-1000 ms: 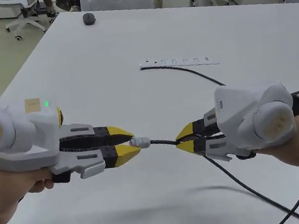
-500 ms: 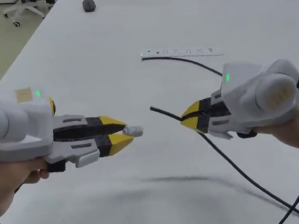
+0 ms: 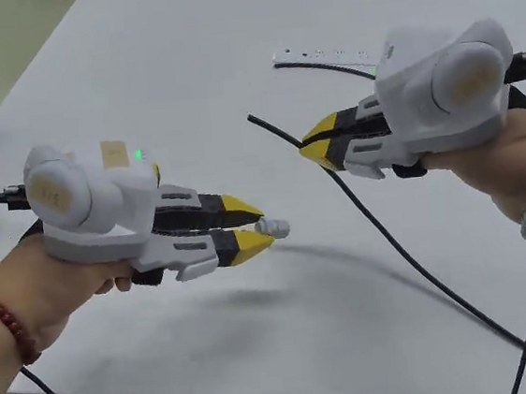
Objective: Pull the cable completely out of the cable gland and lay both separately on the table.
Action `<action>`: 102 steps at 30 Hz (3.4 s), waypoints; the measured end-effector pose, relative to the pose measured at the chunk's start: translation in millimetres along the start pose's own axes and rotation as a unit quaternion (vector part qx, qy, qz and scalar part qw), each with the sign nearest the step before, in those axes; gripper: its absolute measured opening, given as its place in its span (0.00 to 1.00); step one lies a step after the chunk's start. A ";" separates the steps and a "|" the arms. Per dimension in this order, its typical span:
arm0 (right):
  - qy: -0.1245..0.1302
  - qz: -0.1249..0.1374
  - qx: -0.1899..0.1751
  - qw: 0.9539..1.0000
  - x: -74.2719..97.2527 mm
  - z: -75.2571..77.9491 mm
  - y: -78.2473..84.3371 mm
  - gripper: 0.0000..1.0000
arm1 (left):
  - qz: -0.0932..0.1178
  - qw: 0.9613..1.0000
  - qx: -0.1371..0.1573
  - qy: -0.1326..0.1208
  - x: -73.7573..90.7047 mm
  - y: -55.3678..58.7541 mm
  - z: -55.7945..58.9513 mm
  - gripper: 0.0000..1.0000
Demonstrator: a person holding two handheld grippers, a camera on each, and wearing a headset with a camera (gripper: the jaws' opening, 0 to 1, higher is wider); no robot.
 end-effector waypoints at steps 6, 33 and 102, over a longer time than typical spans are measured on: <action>-0.022 -0.018 -0.004 1.000 -36.5 6.2 17.5 0.00 | -0.002 1.000 -0.003 0.023 -16.6 17.8 2.5 0.15; -0.064 -0.057 -0.037 0.996 -91.8 -5.3 68.3 0.00 | -0.022 0.999 0.030 0.026 -38.3 57.2 -7.8 0.16; 0.074 -0.008 -0.105 0.992 29.8 -26.5 71.6 0.59 | -0.017 0.995 0.040 -0.095 -0.2 18.1 -10.7 0.75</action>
Point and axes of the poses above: the centre of the closed fingertips' face, and the gripper's own axes: x roughly backward along the fingers, z roughly to its right, y roughly out of its underside, the point moved 6 cm from there along x, roughly backward along the fingers, and after that the axes turned 1 degree about -y, right-handed, at the moved point
